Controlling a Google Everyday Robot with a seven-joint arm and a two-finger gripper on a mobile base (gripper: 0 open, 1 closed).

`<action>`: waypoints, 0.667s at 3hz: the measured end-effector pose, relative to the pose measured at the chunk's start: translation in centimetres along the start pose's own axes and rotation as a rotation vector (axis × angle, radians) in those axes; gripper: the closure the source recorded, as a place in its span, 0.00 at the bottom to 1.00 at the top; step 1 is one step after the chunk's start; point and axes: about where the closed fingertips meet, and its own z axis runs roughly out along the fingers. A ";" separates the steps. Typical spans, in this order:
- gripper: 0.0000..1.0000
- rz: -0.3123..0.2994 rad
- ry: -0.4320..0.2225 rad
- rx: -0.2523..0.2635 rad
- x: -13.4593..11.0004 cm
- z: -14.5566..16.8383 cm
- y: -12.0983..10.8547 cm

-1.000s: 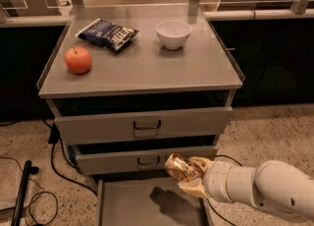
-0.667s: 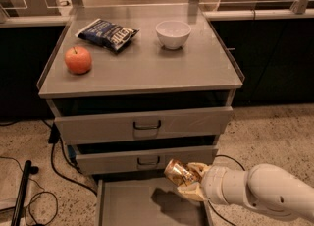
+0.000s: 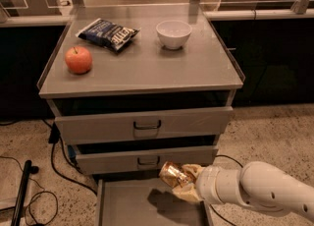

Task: Place orange can into bottom drawer

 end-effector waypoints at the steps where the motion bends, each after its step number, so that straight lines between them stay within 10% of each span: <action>1: 1.00 0.006 -0.001 -0.033 1.6 2.7 -0.4; 2: 1.00 -0.002 -0.026 -0.109 5.0 6.8 -0.2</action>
Offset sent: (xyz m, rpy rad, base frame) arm 0.0230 0.0152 -0.1671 0.1094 0.1076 0.1950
